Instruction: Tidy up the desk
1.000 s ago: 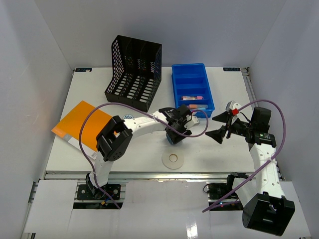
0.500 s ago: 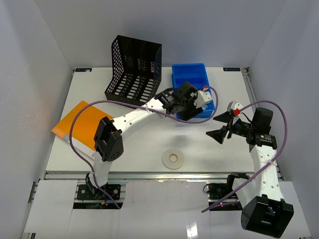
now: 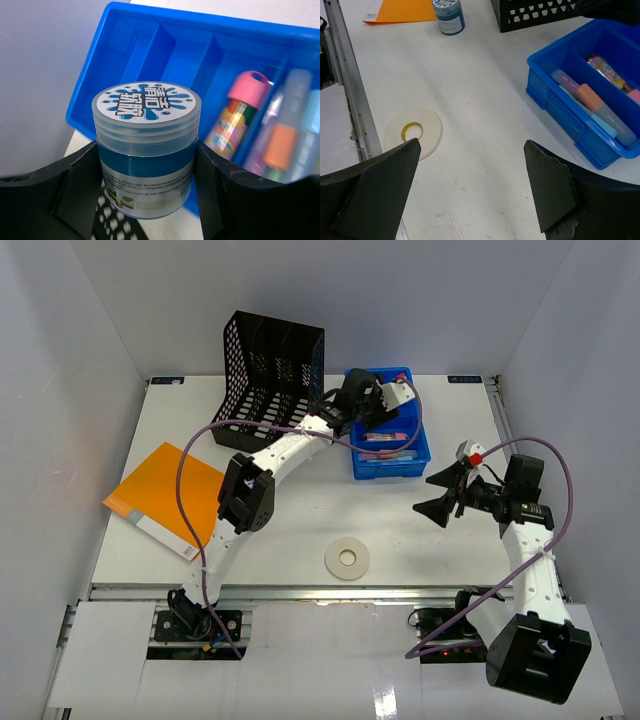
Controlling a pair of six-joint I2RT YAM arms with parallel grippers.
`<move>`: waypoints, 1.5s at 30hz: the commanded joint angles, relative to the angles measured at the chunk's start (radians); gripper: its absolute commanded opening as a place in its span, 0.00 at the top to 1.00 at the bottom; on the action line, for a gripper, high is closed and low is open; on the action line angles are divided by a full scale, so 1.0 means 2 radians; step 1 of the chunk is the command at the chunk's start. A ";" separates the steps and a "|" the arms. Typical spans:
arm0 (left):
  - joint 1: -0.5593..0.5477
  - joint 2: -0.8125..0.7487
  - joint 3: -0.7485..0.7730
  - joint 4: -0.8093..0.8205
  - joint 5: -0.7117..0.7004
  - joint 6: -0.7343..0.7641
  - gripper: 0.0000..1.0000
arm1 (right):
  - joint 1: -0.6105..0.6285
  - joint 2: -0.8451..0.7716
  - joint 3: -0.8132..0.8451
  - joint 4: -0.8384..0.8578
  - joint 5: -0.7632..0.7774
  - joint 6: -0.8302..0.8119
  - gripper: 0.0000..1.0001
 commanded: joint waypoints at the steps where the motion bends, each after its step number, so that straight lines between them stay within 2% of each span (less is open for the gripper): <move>1: 0.015 0.018 0.024 0.185 0.048 0.031 0.87 | -0.003 0.015 0.007 -0.012 -0.018 -0.003 0.10; 5: 0.028 0.048 0.018 0.269 0.061 0.023 0.86 | -0.007 0.023 0.008 -0.017 -0.026 -0.005 0.10; 11: 0.036 0.095 0.018 0.329 0.070 0.022 0.84 | -0.013 0.032 0.010 -0.027 -0.032 -0.014 0.10; 21: 0.041 0.099 -0.014 0.336 0.084 0.012 0.81 | -0.018 0.036 0.009 -0.027 -0.034 -0.015 0.10; 30: 0.041 0.086 -0.047 0.340 0.086 0.010 0.71 | -0.021 0.034 0.008 -0.027 -0.033 -0.015 0.10; 34: 0.039 0.080 -0.064 0.347 0.081 0.013 0.57 | -0.021 0.032 0.008 -0.027 -0.032 -0.016 0.10; 38: 0.038 0.075 -0.066 0.352 0.079 0.011 0.33 | -0.023 0.032 0.008 -0.027 -0.031 -0.016 0.10; 39: 0.038 0.074 -0.065 0.352 0.080 0.011 0.24 | -0.024 0.032 0.008 -0.027 -0.031 -0.016 0.10; 41: 0.038 0.071 -0.065 0.351 0.078 0.009 0.15 | -0.024 0.032 0.008 -0.027 -0.029 -0.016 0.10; 45: 0.038 0.068 -0.062 0.347 0.079 0.001 0.02 | -0.026 0.031 0.008 -0.027 -0.027 -0.016 0.10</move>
